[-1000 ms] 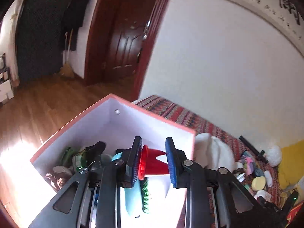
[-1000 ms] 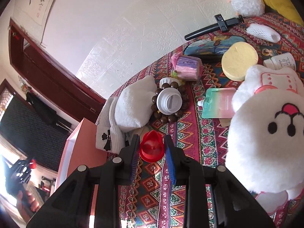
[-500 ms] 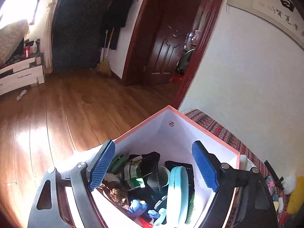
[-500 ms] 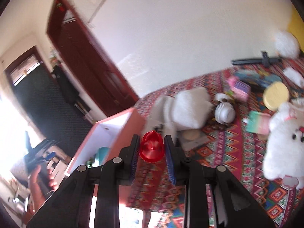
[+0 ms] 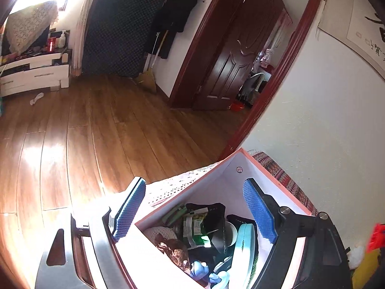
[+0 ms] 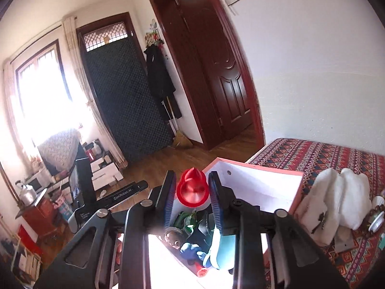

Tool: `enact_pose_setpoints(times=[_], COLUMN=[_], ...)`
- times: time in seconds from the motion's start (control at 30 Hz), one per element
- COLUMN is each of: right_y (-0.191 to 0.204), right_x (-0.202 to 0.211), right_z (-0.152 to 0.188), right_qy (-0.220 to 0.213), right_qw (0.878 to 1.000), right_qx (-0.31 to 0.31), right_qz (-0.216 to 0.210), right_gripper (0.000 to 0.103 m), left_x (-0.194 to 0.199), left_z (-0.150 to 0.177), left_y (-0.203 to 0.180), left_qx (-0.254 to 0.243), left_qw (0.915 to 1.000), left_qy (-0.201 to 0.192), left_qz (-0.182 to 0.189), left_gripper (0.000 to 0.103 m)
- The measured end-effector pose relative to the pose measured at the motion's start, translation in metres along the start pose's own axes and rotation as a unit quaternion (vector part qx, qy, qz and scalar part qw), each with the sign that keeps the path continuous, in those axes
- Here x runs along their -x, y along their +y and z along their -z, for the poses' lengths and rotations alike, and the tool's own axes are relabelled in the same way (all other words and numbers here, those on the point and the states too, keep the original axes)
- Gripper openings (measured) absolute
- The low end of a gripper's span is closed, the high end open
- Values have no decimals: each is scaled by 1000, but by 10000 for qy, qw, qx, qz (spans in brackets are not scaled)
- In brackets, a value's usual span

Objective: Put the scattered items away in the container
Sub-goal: 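Drop the red cone into the box with the left gripper while the right drops the red cup in, then move the right gripper to the white knit hat on the bedspread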

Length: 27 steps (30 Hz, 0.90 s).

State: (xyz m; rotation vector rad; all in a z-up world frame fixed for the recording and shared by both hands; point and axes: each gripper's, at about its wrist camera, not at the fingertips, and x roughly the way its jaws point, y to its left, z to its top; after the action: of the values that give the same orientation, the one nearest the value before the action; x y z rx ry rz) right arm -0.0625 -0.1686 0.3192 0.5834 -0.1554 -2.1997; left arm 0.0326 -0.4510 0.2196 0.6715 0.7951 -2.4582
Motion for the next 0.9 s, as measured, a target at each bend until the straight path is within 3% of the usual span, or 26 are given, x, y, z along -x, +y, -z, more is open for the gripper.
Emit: enact_pose_setpoints(times=[0.07,0.3,0.47,0.7,0.9], right_y=[4,-12,-45,-127,-206], right_x=[-13,5,37,86,105], right_z=[-1,5,18,54,88], right_qy=[38,-34,-42,107,381], right_qw=[9999,9993,9967,9845,9658], right_qx=[-11,-39,-197,-828,-1418], right_qz=[147,371,789,1543,2137], right_gripper=[62,62,62,62,61], left_x=[1,3,3,0,-4], left_z=[-2,-2,3,13,21], left_y=[3,3,-5,-27,-46], left_qx=[56,106,44,-160,-375], left_qw=[10000,9999,10000,9997,9990], left_qy=[11,25,35,117,181], left_qz=[15,35,78,144,186], left_gripper=[83,83,83,83,83])
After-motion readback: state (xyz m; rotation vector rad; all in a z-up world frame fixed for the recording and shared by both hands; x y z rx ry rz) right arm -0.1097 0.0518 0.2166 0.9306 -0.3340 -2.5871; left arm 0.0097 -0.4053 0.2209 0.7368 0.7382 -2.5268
